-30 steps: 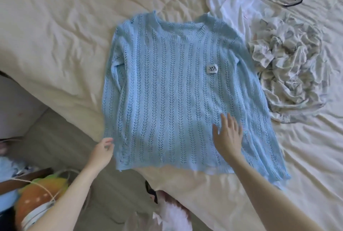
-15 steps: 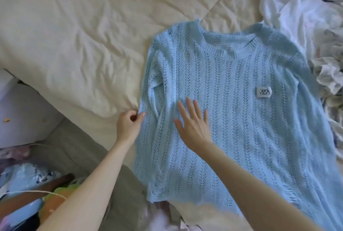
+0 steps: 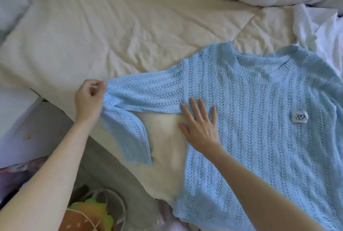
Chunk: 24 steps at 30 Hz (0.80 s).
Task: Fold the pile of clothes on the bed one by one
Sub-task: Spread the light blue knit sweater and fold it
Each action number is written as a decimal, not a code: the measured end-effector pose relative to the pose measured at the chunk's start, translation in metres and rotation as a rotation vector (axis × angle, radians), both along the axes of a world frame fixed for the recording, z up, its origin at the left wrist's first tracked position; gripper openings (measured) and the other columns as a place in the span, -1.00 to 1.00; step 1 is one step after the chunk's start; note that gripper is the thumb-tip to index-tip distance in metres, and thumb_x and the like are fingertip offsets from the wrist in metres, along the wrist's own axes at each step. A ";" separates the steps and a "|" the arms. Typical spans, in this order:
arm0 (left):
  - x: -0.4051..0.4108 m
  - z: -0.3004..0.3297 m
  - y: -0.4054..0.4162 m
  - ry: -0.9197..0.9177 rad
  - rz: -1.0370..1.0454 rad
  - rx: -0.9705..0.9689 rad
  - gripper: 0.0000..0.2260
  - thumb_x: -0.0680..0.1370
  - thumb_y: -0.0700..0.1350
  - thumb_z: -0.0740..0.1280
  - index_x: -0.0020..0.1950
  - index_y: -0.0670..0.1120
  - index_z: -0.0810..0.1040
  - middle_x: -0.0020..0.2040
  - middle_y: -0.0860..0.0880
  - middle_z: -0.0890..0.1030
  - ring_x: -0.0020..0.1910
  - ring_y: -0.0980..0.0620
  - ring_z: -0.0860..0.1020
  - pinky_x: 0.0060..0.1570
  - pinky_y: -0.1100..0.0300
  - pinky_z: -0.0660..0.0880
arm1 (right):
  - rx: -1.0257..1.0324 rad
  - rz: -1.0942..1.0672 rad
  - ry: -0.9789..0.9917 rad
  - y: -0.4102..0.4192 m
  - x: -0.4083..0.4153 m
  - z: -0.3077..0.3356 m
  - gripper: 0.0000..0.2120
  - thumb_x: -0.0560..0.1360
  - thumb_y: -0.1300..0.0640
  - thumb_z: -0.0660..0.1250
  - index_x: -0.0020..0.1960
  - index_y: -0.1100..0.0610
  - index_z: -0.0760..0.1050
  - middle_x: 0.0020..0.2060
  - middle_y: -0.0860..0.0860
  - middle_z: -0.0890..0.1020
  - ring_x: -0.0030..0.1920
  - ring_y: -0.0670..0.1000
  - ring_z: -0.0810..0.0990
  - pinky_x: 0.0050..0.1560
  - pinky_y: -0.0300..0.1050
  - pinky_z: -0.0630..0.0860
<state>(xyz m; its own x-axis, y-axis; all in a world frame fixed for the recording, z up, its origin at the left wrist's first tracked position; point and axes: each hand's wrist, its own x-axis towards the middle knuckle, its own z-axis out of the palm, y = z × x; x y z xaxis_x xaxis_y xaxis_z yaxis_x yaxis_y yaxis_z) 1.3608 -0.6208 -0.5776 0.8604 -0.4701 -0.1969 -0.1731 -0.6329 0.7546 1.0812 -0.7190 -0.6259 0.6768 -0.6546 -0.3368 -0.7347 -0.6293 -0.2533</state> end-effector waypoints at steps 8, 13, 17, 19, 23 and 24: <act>-0.030 -0.013 0.063 0.423 0.043 0.052 -0.83 0.57 -0.05 0.29 0.02 -0.15 0.55 -0.07 -0.10 0.61 -0.04 -0.04 0.54 0.07 0.15 0.46 | 0.040 0.042 0.206 -0.009 0.003 -0.020 -0.41 0.57 -0.26 -0.15 0.53 -0.13 -0.22 0.55 -0.03 -0.18 0.53 0.07 -0.25 0.39 0.27 -0.36; -0.060 0.021 0.053 0.130 0.021 0.115 -0.92 0.55 -0.16 0.32 -0.03 -0.16 0.56 -0.26 0.06 0.55 -0.27 0.16 0.48 -0.31 0.51 0.35 | 0.143 0.036 0.130 -0.009 0.003 -0.002 -0.43 0.61 -0.17 -0.01 0.55 -0.10 -0.12 0.55 -0.01 -0.14 0.53 0.07 -0.22 0.42 0.21 -0.33; -0.118 0.066 0.010 0.053 -0.067 0.029 -0.97 0.53 -0.13 0.35 -0.10 -0.06 0.53 -0.29 0.17 0.53 -0.33 0.33 0.49 -0.32 0.52 0.34 | 0.704 -0.534 -0.396 -0.008 -0.021 0.037 -0.72 0.61 0.06 0.19 0.29 0.01 0.50 0.35 -0.01 0.46 0.36 -0.12 0.37 0.40 -0.17 0.19; -0.162 0.082 -0.019 0.065 -0.183 -0.021 -0.96 0.52 -0.13 0.37 -0.12 -0.03 0.54 -0.30 0.20 0.54 -0.34 0.39 0.48 -0.31 0.53 0.33 | 0.992 -0.932 -0.649 -0.004 -0.052 0.059 -0.76 0.62 0.02 0.17 0.09 0.02 0.59 0.07 -0.06 0.67 0.11 -0.09 0.60 0.15 -0.13 0.49; -0.270 0.088 -0.077 0.411 -0.622 0.025 -0.68 0.56 -0.12 0.31 0.32 -0.10 0.49 0.08 -0.06 0.65 0.01 0.13 0.60 -0.03 0.51 0.39 | 1.037 -1.366 -0.820 0.002 -0.148 0.075 -0.65 0.64 -0.02 0.04 0.12 0.14 0.53 -0.04 0.06 0.69 -0.06 0.00 0.68 -0.06 -0.14 0.55; -0.297 0.085 -0.087 0.502 -0.772 0.087 -0.59 0.58 -0.10 0.29 0.42 -0.08 0.37 0.25 -0.10 0.57 0.17 0.03 0.55 0.13 0.40 0.39 | 0.994 -1.414 -0.795 0.004 -0.171 0.075 -0.66 0.65 -0.02 0.04 0.16 0.14 0.51 -0.01 0.07 0.67 -0.05 0.00 0.67 -0.04 -0.14 0.54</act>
<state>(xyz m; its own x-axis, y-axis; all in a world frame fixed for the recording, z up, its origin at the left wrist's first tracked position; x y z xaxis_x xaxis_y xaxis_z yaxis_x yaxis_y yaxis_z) 1.0635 -0.7074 -0.4928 0.1185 -0.8437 -0.5236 -0.2364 -0.5361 0.8104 0.9099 -0.7151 -0.5509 0.0608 -0.5823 -0.8107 -0.0559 0.8090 -0.5852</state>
